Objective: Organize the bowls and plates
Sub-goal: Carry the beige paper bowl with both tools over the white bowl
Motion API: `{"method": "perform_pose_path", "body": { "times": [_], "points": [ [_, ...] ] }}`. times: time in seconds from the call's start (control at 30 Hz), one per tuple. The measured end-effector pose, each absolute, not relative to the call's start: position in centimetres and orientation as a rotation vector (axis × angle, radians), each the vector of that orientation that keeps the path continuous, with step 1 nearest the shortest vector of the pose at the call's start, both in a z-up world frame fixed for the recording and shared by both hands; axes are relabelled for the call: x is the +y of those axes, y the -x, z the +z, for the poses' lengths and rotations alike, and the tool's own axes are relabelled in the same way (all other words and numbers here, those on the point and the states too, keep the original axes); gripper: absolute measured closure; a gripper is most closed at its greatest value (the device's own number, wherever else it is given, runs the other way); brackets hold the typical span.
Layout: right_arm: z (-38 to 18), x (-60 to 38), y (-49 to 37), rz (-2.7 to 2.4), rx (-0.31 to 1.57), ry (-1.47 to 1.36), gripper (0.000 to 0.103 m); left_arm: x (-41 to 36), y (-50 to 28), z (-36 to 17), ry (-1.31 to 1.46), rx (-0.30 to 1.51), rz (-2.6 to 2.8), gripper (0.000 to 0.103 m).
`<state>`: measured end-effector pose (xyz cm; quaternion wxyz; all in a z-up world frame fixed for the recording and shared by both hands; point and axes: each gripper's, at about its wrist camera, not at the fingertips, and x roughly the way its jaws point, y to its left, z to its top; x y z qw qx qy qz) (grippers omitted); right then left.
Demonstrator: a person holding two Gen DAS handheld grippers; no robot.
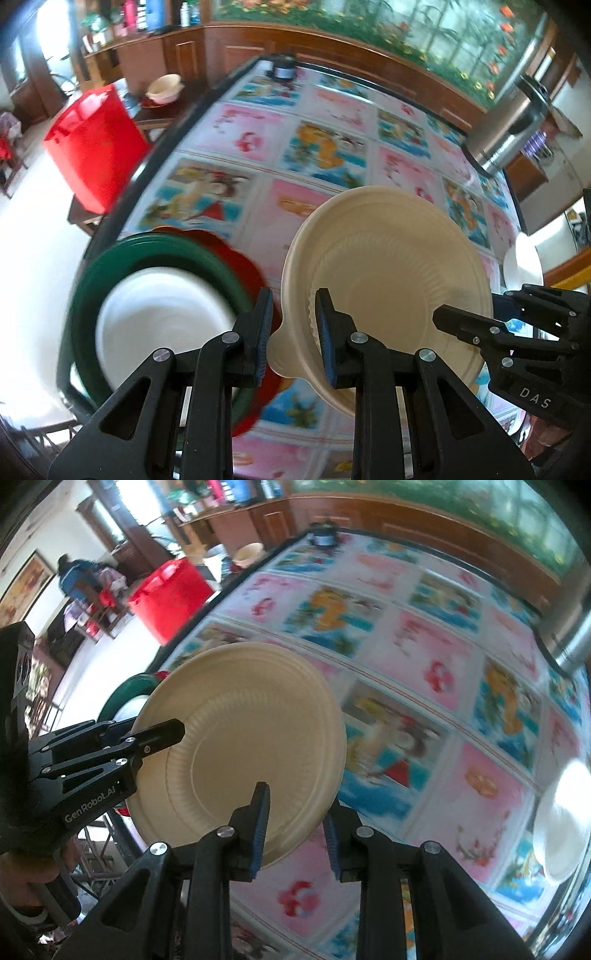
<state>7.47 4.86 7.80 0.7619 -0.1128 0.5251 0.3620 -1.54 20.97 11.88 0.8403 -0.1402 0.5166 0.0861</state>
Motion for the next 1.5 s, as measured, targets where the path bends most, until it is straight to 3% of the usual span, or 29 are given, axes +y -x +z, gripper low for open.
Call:
{"method": "perform_pose_path", "body": {
  "times": [0.63, 1.37, 1.5],
  "points": [
    [9.5, 14.9, -3.5, 0.942, 1.081, 0.392, 0.070, 29.6, 7.5, 13.3, 0.364, 1.045, 0.353, 0.080],
    [5.3, 20.4, -1.0, 0.994, 1.167, 0.527, 0.068, 32.7, 10.6, 8.1, 0.402, 1.132, 0.432, 0.080],
    [5.3, 20.7, -0.7, 0.996, 1.164, 0.535, 0.063, 32.7, 10.6, 8.0, 0.400, 1.119, 0.436, 0.080]
  ]
}}
